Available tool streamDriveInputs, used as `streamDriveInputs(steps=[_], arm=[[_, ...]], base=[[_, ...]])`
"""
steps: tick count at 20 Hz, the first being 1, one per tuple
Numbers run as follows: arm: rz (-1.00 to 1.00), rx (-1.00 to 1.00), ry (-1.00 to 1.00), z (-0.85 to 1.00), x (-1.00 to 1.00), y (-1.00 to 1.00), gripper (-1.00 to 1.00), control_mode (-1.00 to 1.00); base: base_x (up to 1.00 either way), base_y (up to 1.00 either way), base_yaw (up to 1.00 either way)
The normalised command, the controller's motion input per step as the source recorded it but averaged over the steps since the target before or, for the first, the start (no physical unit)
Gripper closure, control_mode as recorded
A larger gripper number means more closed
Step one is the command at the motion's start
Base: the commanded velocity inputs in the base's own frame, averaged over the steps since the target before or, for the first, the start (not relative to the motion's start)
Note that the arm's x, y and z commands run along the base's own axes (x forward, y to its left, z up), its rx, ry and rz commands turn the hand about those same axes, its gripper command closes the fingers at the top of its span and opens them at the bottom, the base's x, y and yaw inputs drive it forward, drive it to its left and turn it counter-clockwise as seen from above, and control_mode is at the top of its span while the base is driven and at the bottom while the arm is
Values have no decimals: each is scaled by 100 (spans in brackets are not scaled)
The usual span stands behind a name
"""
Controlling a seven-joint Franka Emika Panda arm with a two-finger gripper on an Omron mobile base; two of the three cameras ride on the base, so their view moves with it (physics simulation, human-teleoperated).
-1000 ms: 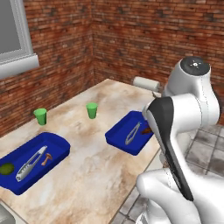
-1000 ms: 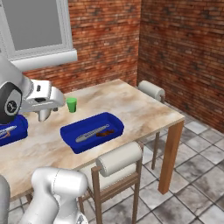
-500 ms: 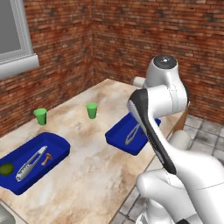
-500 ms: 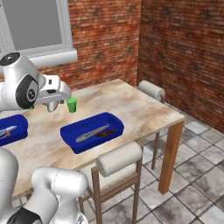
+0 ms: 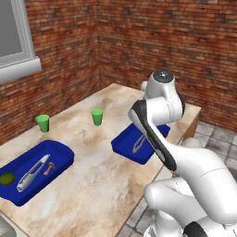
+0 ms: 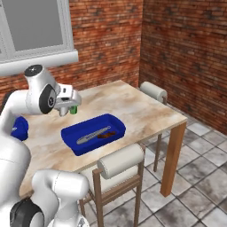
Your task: Gather the mushroom and lime from the fridge and place them on a tray on the dining counter. Then gather the chicken drumstick and fish from the fridge and place them on the other tray.
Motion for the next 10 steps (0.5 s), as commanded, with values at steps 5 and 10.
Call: streamDriveInputs(steps=[5, 10], arm=[[-5, 13, 0, -41, 18, 1, 100, -100], [-21, 5, 0, -25, 0, 6, 100, -100]], base=[[0, 0, 0], [0, 0, 0]])
